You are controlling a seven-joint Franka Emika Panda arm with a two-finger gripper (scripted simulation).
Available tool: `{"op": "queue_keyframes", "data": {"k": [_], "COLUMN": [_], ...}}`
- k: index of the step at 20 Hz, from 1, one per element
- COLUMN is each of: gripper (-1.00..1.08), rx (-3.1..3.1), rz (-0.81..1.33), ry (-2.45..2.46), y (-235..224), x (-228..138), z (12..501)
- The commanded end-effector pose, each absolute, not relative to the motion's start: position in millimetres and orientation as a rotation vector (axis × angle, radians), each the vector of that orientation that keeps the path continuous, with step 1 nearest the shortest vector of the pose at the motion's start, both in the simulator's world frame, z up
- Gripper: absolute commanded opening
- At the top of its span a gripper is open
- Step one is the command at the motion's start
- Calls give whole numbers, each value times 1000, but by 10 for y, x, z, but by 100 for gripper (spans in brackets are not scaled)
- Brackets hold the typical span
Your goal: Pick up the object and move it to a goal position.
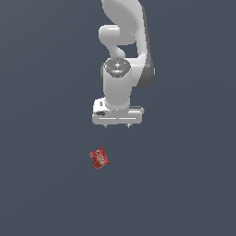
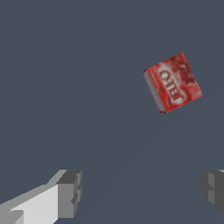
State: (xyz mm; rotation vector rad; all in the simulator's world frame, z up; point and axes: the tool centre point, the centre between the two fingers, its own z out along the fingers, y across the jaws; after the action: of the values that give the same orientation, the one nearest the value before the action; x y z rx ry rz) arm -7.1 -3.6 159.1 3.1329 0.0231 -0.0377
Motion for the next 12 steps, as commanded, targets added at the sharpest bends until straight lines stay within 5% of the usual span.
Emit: {"op": "queue_keyframes", "data": {"k": [1, 12], "gripper": [100, 100], "rx": [3133, 3139], "rz": [-38, -9], "ry": [23, 117], "y": [-36, 239], "x": [-71, -8], "z": [1591, 1773]}}
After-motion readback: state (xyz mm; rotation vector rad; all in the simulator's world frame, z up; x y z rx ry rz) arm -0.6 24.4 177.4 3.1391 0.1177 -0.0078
